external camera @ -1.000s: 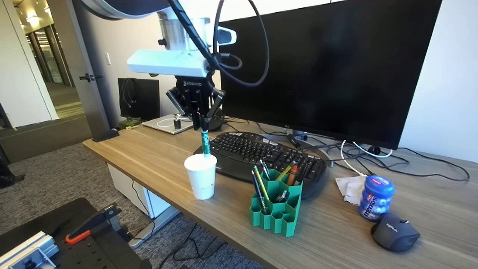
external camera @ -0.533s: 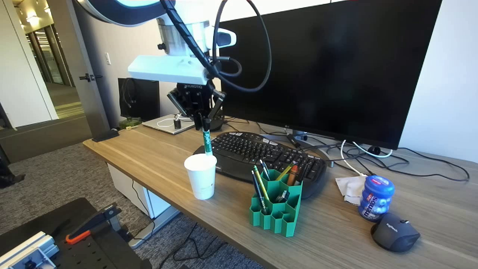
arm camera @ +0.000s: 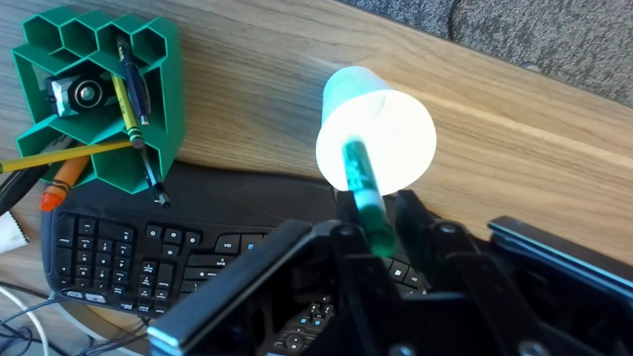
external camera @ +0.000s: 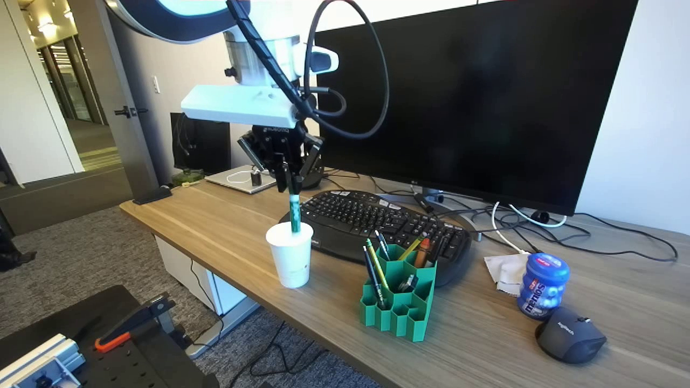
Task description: Take the maker on the stand and put it in the cup
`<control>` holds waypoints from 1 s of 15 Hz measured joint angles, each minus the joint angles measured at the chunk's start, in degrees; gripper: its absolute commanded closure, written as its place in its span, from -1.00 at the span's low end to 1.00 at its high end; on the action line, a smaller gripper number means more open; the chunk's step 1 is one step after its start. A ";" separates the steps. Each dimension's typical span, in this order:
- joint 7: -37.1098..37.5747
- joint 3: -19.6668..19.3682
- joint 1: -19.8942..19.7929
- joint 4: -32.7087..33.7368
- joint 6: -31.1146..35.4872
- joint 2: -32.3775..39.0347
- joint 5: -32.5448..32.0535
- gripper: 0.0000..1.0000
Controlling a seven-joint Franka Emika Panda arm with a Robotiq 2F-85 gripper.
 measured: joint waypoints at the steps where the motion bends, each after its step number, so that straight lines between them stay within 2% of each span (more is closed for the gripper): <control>1: 0.00 0.00 0.00 -0.12 0.00 0.00 -0.01 -0.31; 5: 0.04 0.00 0.00 -0.22 0.00 0.00 -0.06 -0.91; 6: 0.07 0.00 0.00 -0.22 0.00 0.00 -0.06 -0.98; 12: 1.83 -0.25 -0.26 0.00 0.00 -0.02 -0.76 -1.00; 15: 9.22 -1.57 -1.47 0.48 0.00 -0.02 -7.47 -1.00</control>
